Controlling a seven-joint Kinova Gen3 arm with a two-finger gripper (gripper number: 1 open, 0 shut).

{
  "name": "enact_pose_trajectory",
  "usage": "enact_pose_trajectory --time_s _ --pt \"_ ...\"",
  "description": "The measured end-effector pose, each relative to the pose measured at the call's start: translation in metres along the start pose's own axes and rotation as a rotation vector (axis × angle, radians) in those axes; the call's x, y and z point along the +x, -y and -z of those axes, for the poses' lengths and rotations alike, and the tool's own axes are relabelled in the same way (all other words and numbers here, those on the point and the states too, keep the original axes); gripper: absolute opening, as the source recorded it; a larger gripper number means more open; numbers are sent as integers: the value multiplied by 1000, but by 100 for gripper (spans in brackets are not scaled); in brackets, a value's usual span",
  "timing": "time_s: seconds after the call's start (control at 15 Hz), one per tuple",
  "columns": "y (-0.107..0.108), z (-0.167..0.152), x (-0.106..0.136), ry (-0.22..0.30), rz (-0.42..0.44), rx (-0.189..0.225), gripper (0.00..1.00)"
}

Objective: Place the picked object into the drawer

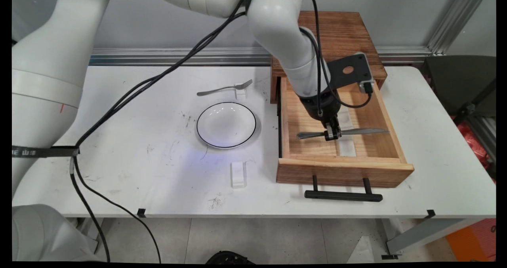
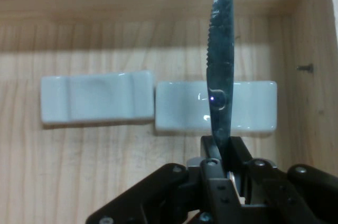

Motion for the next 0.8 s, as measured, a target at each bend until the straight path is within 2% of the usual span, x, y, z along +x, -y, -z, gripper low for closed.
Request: enact_pose_trajectory --time_s 0.8 --pt "-1 -31 -17 -6 6 -7 0"
